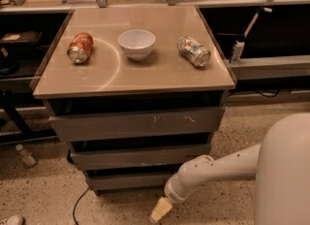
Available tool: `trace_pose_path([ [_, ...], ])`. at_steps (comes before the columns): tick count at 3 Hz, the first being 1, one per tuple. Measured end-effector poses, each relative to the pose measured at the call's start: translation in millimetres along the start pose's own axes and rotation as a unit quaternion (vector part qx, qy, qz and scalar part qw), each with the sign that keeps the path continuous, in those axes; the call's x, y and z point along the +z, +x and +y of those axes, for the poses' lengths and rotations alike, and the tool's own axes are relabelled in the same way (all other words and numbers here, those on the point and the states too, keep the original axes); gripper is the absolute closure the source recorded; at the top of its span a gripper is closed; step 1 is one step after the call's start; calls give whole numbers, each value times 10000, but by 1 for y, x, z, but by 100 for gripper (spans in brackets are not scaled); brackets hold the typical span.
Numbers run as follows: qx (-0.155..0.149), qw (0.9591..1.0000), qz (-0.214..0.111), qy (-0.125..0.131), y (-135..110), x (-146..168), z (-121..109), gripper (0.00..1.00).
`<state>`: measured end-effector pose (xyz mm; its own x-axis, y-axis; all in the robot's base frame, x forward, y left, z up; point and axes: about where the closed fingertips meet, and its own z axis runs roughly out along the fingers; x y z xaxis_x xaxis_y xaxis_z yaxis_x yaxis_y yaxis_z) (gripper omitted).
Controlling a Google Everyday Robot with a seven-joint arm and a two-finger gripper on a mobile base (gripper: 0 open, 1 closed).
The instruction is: Open bottom drawer
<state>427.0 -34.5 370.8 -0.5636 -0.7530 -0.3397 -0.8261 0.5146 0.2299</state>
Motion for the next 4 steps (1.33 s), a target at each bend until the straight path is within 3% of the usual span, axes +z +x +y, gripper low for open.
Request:
trace_pose_path([
  [1, -75, 9998, -176, -25, -6, 20, -16, 0],
  [4, -143, 9980, -608, 76, -6, 88, -96, 0],
])
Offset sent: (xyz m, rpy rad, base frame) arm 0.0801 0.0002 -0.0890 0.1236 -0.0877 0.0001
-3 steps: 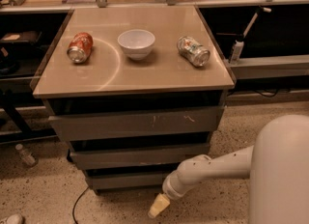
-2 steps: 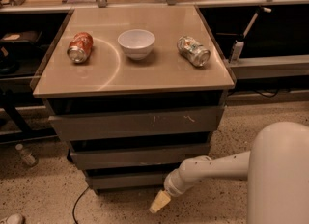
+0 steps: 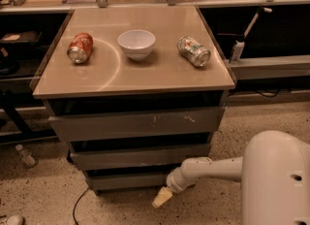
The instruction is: Open bottom drawer
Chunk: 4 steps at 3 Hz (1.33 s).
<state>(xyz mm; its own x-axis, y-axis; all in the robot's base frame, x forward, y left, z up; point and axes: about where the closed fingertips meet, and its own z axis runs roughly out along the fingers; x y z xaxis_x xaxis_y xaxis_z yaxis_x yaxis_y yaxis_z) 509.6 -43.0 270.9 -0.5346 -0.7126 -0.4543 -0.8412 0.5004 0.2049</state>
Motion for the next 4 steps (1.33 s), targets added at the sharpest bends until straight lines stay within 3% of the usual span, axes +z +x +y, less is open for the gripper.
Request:
trace_pose_path([
  [3, -147, 9998, 10, 162, -7, 40, -47, 0],
  [4, -103, 9999, 48, 77, -1, 71, -57, 0],
])
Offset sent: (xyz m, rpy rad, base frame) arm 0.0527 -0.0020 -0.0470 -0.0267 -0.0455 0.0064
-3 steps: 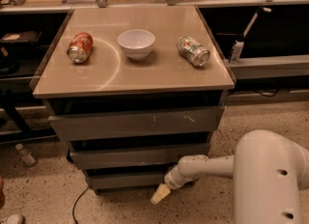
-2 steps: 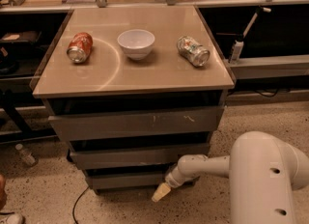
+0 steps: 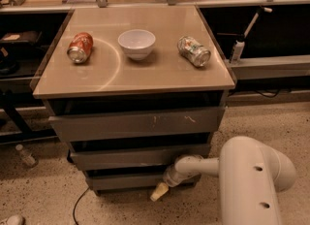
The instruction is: Open bottom drawer
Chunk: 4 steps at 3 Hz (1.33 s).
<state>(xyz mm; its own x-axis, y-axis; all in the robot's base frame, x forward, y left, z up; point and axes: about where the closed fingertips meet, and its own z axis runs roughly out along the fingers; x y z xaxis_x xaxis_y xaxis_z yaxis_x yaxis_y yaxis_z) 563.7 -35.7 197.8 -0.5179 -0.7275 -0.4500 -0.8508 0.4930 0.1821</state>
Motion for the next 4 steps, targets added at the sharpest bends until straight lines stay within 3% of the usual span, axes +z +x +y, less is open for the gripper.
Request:
trace_pose_path([
  [1, 2, 10000, 4, -7, 0, 2, 0, 0],
  [2, 28, 9997, 228, -112, 11, -6, 26, 0],
  [3, 95, 9985, 522, 122, -1, -49, 40, 0],
  [4, 501, 9952, 843, 11, 7, -82, 86, 0],
])
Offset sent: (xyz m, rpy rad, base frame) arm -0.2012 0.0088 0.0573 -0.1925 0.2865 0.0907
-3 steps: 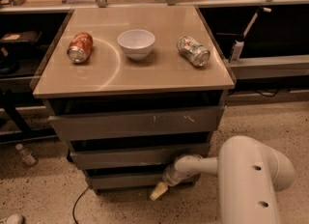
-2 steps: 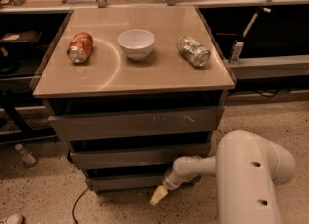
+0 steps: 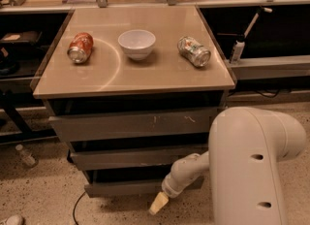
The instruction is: Open bottom drawer
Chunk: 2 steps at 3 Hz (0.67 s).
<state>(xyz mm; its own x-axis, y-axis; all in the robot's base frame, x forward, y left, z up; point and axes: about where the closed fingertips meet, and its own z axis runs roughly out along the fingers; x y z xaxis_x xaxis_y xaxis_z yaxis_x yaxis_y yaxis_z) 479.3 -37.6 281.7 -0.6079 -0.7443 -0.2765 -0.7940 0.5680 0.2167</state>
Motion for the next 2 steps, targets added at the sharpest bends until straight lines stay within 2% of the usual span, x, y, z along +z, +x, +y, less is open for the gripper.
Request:
trace_pose_path([
  [1, 61, 9993, 299, -208, 36, 3, 29, 0],
  [2, -25, 9999, 147, -70, 20, 9, 14, 0],
])
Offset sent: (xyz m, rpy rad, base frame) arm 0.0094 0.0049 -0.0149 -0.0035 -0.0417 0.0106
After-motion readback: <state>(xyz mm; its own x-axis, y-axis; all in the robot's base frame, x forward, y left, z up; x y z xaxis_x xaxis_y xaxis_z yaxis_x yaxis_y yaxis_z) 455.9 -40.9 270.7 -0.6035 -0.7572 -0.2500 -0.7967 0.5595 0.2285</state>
